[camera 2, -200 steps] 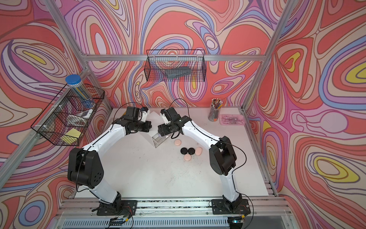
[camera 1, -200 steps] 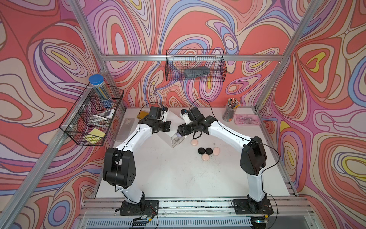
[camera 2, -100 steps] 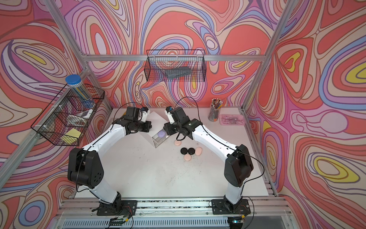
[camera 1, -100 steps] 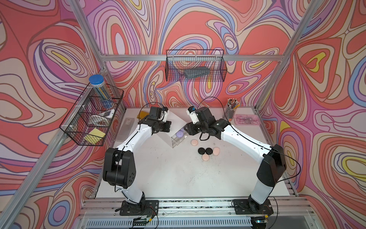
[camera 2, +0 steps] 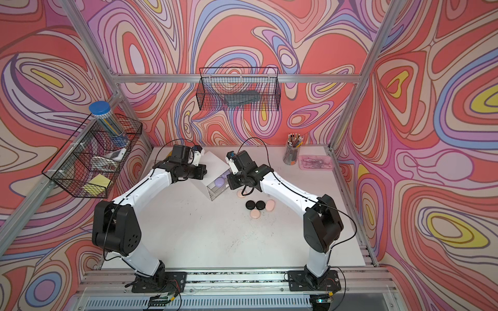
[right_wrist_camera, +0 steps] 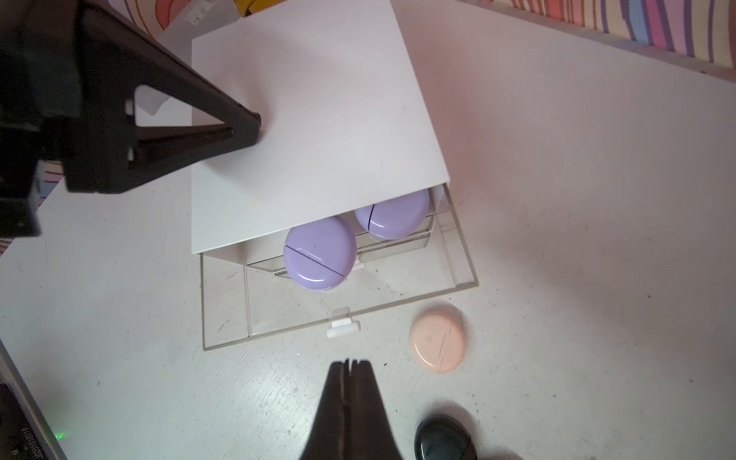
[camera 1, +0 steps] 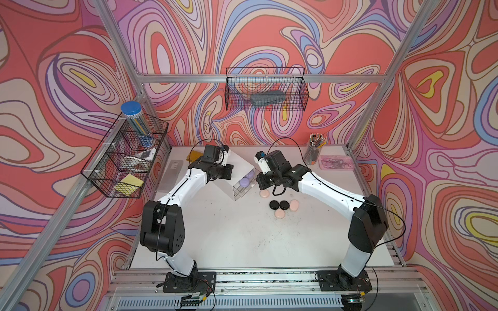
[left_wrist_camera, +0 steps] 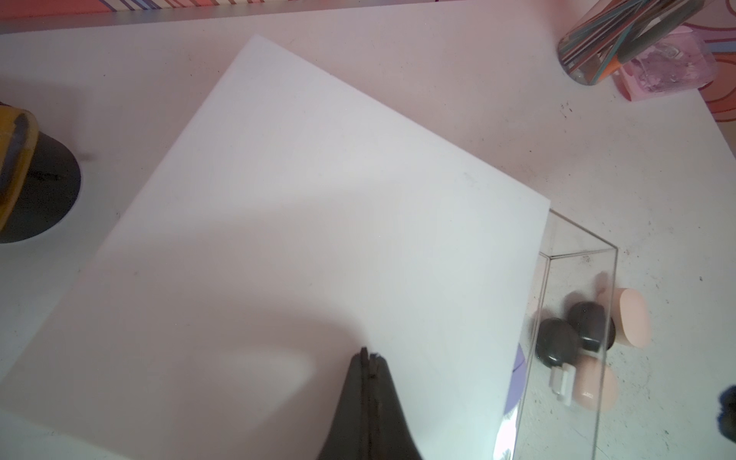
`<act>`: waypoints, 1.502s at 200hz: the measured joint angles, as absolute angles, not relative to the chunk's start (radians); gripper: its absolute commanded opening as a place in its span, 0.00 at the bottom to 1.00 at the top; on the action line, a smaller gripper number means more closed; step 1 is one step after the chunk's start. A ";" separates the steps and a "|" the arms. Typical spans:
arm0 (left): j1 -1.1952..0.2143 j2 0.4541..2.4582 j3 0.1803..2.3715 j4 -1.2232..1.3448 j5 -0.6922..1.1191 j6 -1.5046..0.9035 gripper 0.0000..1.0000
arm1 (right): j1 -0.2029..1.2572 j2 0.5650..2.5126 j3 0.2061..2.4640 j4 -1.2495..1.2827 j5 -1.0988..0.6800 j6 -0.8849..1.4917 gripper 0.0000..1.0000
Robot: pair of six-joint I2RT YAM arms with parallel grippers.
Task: Put the bluetooth earphones in the drawer according to color
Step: Close the drawer in the storage box.
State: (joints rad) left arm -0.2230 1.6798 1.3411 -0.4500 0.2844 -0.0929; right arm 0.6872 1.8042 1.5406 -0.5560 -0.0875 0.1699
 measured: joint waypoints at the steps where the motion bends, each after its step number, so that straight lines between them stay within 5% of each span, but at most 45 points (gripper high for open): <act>1: -0.223 1.680 1.341 -0.450 0.284 -0.093 0.00 | 0.687 1.805 1.541 -0.556 -0.088 0.170 0.00; 300: -0.225 1.684 1.347 -0.455 0.284 -0.085 0.00 | 0.687 1.973 1.585 -0.408 -0.193 0.314 0.00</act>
State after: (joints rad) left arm -0.2253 1.6836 1.3472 -0.4553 0.2844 -0.0853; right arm 0.6872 1.9732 1.5852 -0.4080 -0.1928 0.3141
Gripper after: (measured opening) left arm 0.053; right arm 0.044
